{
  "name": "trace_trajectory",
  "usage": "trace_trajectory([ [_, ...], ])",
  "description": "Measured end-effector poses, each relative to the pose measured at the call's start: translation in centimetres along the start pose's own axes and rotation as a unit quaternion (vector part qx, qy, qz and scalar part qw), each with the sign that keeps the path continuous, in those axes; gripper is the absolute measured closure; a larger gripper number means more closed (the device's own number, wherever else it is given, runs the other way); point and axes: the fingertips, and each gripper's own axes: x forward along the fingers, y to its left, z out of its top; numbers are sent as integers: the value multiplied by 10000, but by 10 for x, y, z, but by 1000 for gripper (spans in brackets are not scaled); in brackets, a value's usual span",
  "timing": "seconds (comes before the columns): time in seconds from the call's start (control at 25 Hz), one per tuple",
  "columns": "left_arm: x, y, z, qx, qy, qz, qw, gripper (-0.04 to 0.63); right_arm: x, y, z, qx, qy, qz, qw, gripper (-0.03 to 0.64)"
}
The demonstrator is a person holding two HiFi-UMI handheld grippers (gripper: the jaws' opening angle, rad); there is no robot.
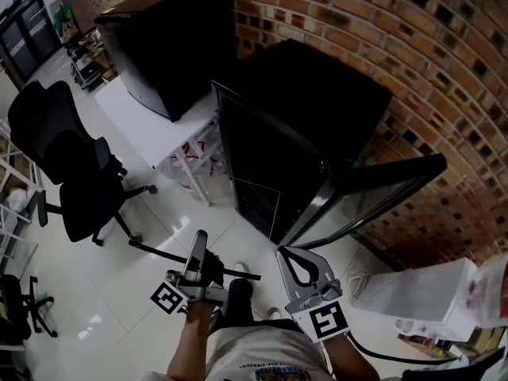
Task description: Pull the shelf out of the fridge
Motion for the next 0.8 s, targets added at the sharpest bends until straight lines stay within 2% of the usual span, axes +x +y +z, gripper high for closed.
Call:
trace_trajectory([
  [0.16, -8, -40, 6, 172, -210, -241, 9993, 584, -10, -5, 12, 65, -145, -35, 9999, 612],
  [0.4, -14, -83, 3, 339, -298, -586, 9973, 584, -23, -7, 29, -14, -356, 32, 9994, 612],
  [0.8, -15, -107, -8, 305, -287, -808, 9958, 583, -35, -2, 39, -83, -511, 149, 9985, 614],
])
